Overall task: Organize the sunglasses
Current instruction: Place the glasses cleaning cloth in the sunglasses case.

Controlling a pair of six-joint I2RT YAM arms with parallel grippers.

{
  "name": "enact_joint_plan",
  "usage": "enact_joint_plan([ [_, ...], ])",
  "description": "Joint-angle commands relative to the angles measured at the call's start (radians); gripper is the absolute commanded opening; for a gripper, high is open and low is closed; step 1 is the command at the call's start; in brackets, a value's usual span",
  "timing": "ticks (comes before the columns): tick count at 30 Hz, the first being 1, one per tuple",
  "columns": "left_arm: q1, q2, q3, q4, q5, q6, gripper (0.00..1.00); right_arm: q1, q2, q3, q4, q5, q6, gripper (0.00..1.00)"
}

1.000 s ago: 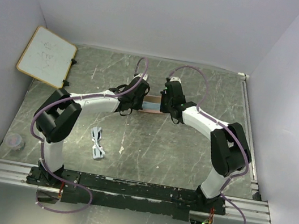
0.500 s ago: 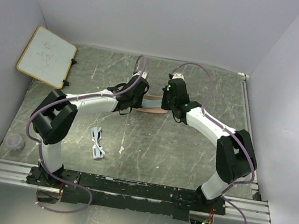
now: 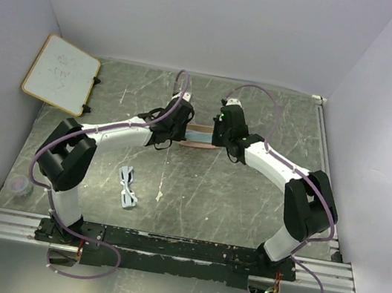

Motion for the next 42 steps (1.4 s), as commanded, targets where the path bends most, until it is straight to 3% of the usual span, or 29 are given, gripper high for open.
enact_joint_plan([
  [1,0.002,0.002,-0.015,-0.004,0.007,-0.015,0.07,-0.001,0.006,-0.011,0.003,0.001,0.0,0.0],
  [42,0.002,0.101,-0.019,0.021,0.047,-0.021,0.07,-0.006,0.115,0.002,-0.018,-0.009,-0.014,0.0],
])
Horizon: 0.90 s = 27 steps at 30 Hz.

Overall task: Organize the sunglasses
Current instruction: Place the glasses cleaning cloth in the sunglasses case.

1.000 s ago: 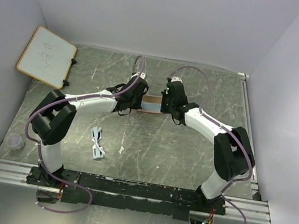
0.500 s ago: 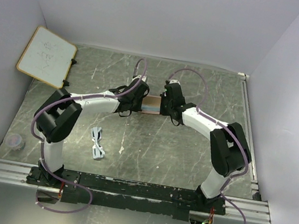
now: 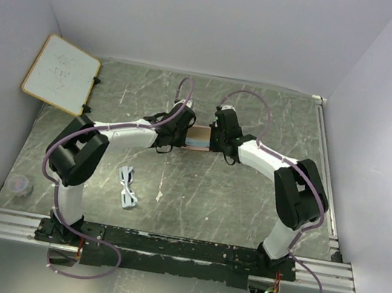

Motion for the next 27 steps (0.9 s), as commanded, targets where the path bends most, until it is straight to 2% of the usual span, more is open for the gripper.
enact_joint_plan([
  [1,0.002,0.014,-0.013,0.014,0.017,-0.009,0.07,-0.005,-0.002,-0.002,-0.015,-0.004,-0.006,0.0],
  [27,-0.009,0.031,-0.069,0.037,-0.006,-0.04,0.07,0.008,0.012,-0.067,0.012,-0.012,0.007,0.0],
])
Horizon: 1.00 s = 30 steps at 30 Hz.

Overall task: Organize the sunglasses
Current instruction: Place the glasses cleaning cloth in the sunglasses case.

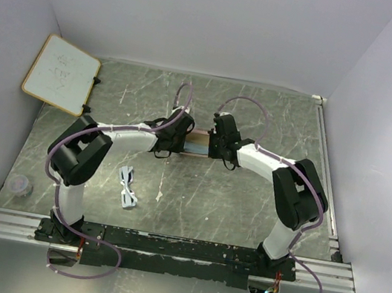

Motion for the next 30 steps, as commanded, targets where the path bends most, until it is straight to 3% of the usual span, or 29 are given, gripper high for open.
enact_joint_plan([
  [1,-0.001,0.018,-0.011,0.011,-0.026,-0.004,0.07,-0.002,0.015,-0.013,0.016,0.03,-0.002,0.0],
  [30,-0.001,0.03,-0.005,0.025,-0.019,0.005,0.07,0.011,0.027,-0.02,-0.008,0.142,-0.004,0.0],
])
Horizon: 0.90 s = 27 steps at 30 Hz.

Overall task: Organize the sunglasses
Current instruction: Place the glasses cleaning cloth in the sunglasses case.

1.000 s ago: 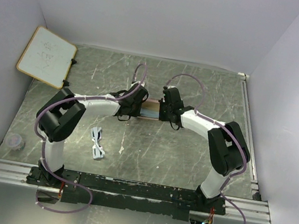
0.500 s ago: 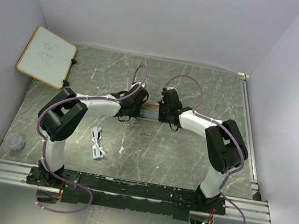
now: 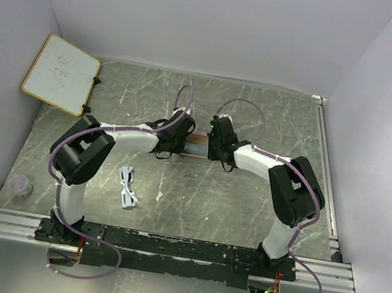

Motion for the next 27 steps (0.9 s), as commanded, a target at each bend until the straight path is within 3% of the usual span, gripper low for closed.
enact_joint_plan([
  [1,0.003,0.007,-0.008,0.01,-0.017,0.011,0.07,-0.003,-0.007,-0.008,-0.034,0.076,-0.005,0.0],
  [27,0.002,-0.012,-0.03,-0.03,-0.081,-0.005,0.07,0.02,-0.009,0.065,-0.082,0.155,-0.031,0.0],
])
